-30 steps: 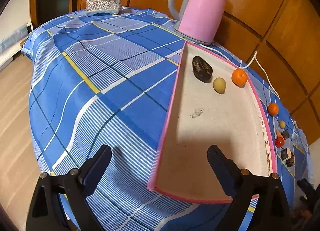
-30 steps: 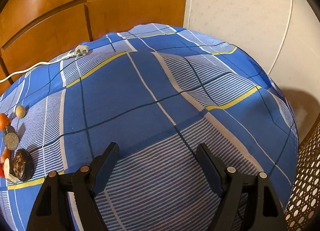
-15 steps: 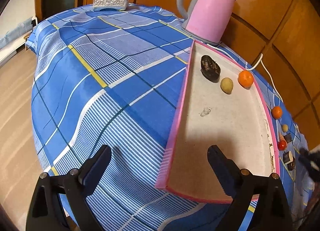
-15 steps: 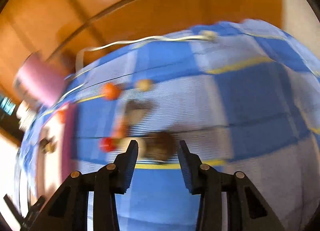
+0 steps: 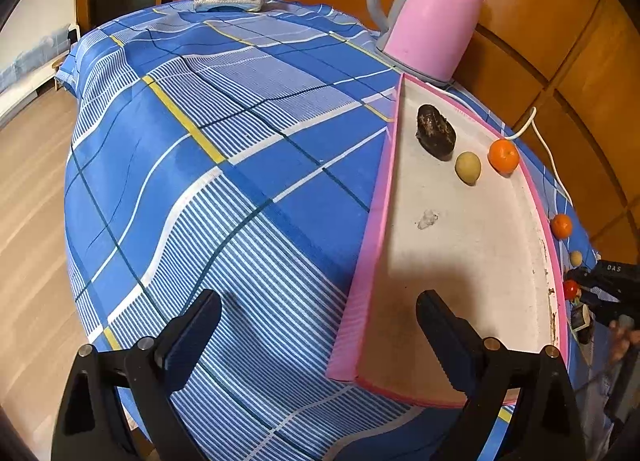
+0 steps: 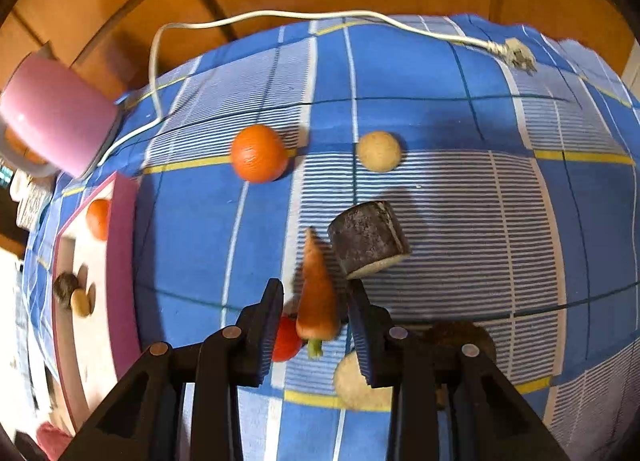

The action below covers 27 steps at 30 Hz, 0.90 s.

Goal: Organize fruits
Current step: 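Reach the right gripper to the orange carrot and grasp it, then carry the carrot with the right gripper into the tray and release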

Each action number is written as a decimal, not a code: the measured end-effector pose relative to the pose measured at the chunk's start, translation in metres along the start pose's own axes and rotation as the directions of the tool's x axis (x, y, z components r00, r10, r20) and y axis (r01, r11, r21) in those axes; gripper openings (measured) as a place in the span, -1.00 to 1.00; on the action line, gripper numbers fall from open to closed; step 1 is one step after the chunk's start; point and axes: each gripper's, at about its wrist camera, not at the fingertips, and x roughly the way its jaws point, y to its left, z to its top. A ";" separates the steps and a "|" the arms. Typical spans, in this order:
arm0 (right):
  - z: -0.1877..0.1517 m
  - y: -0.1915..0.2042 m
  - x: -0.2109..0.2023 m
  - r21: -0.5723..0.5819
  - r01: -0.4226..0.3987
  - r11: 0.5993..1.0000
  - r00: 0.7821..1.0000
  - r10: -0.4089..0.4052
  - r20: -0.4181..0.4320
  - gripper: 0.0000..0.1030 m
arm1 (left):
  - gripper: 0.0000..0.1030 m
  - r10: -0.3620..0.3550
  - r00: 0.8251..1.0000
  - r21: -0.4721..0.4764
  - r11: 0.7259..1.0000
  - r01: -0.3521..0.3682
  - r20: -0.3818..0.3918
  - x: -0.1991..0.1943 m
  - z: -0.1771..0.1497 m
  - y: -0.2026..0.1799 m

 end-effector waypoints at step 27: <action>-0.005 -0.023 -0.047 0.033 -0.258 0.966 0.962 0.254 0.101 -0.64 | 0.91 -0.010 1.000 0.024 1.000 0.010 0.011 -0.007 -0.001 -0.007</action>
